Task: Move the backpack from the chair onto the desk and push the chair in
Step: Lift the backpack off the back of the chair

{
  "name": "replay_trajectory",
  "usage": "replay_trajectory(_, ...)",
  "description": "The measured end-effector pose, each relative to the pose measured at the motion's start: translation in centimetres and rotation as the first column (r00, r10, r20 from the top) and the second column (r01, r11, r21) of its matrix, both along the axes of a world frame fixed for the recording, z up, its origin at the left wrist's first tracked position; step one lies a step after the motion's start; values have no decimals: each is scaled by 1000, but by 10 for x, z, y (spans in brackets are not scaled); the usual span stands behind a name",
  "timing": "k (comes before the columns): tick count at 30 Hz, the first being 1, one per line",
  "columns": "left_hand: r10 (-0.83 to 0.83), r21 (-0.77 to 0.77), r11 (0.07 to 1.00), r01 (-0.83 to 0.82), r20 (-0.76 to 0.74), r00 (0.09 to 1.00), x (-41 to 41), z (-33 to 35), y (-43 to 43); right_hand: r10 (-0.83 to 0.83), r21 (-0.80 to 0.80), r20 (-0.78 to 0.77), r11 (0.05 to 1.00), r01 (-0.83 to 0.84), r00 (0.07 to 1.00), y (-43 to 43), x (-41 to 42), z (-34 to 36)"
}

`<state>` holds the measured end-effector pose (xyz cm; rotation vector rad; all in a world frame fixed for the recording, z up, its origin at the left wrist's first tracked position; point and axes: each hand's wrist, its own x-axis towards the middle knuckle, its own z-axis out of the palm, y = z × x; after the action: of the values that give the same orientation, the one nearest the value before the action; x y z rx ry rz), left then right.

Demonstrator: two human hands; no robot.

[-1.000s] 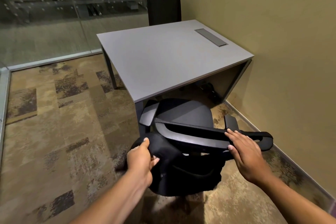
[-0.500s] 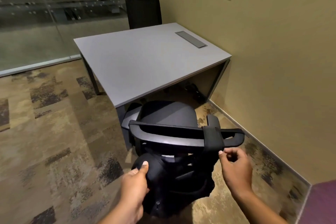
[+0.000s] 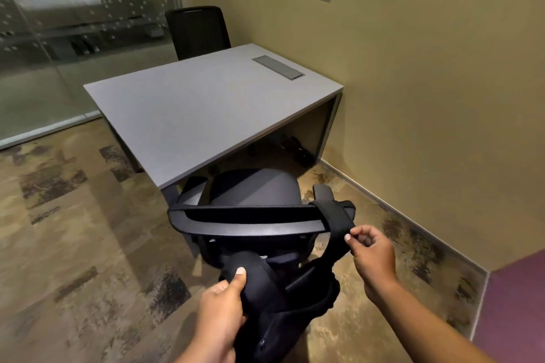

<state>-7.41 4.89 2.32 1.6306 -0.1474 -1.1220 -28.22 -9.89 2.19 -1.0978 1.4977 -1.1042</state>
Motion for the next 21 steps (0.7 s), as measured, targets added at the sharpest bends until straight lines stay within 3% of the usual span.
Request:
replay_trajectory(6, -186, -11, 982, 190, 145, 972, -23, 17, -3, -80, -17, -52, 997, 79, 995, -8, -27, -2)
replay_trajectory(12, -204, -140, 963, 229, 171, 964, -44, 58, -5, -218, -21, -112, 976, 217, 969, -17, -43, -9)
replay_trajectory(21, -222, -183, 950, 251, 164, 961, -72, 75, -12, -332, -18, -189, 942, 335, 924, -24, -66, -9)
